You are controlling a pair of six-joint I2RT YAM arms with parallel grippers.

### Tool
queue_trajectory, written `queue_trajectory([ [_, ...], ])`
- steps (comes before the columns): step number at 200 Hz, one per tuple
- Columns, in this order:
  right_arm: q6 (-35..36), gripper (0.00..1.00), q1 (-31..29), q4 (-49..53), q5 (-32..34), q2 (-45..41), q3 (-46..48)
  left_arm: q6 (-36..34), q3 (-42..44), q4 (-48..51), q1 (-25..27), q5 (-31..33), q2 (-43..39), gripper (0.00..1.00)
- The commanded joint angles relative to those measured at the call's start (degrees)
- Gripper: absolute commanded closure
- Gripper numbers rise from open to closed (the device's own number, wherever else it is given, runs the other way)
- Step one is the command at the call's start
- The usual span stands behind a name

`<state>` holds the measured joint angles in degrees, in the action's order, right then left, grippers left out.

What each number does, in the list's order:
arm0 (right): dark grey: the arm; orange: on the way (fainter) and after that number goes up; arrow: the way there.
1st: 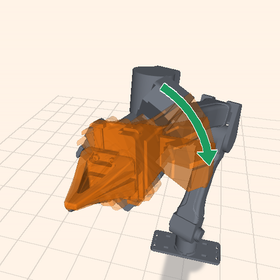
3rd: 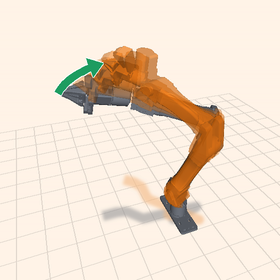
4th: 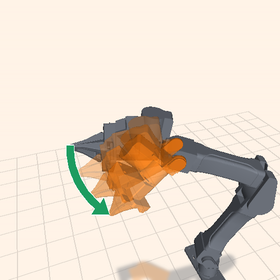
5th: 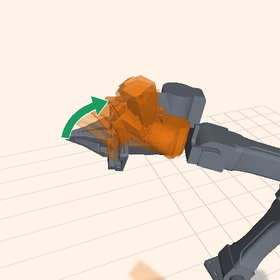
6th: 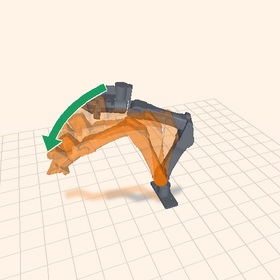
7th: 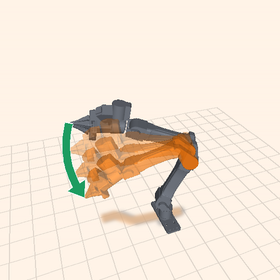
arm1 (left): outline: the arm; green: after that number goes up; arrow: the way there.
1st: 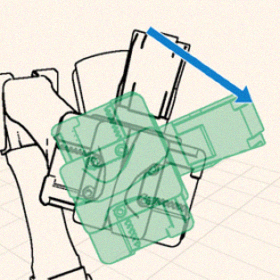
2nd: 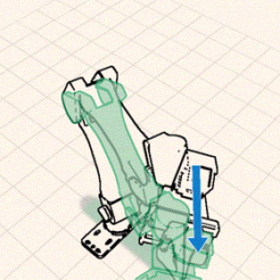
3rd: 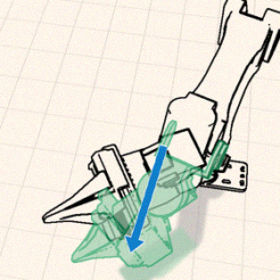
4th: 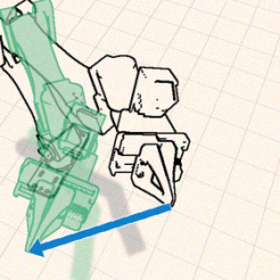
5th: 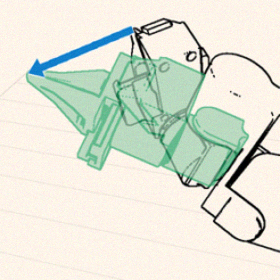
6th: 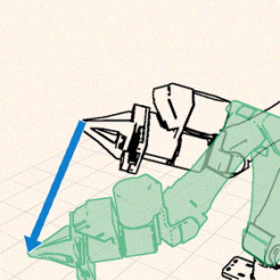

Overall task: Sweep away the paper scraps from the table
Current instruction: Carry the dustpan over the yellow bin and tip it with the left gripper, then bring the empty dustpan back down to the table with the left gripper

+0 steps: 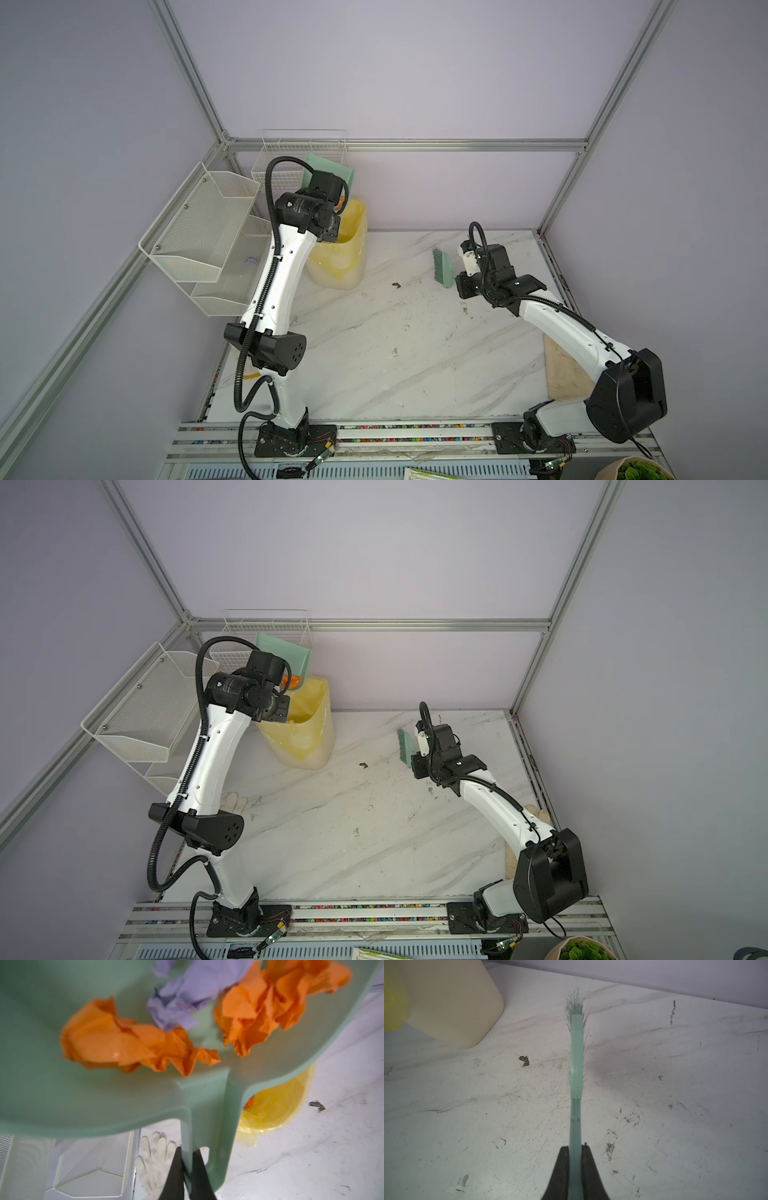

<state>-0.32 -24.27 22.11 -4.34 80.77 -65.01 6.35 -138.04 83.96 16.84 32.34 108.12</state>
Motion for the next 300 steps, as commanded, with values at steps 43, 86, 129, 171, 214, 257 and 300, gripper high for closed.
queue_trajectory([
  [43, 1.8, 1.0, -0.2, -1.6, -0.5, -1.7, -0.8, -10.8, 14.4, -7.1, 0.8, 33.5, -0.1, 1.0],
  [86, 2.3, 1.0, -0.1, -3.3, -0.8, -1.8, 0.1, -20.2, 21.3, -20.2, 2.9, 52.3, 2.5, 1.0],
  [129, 2.1, 1.0, -0.2, -4.3, -1.6, -3.2, 0.9, -20.7, 22.8, -21.1, 3.5, 54.7, 2.8, 1.0],
  [171, 2.3, 1.0, -0.1, -4.7, -1.9, -3.4, 1.0, -20.6, 22.8, -20.8, 4.4, 50.8, 0.4, 1.0],
  [214, 1.3, 1.0, -0.1, -5.4, -2.0, -3.6, 1.8, -18.7, 18.5, -18.5, 8.0, 43.6, -2.6, 1.0],
  [257, -0.5, 1.0, -0.1, -5.2, -1.4, -3.5, 1.1, -15.8, 15.7, -12.8, 15.2, 41.7, -1.6, 1.0],
  [300, -2.6, 1.0, 0.1, -5.0, -0.7, -3.7, 0.0, -15.1, 7.9, -12.3, 22.5, 37.8, 1.6, 1.0],
])
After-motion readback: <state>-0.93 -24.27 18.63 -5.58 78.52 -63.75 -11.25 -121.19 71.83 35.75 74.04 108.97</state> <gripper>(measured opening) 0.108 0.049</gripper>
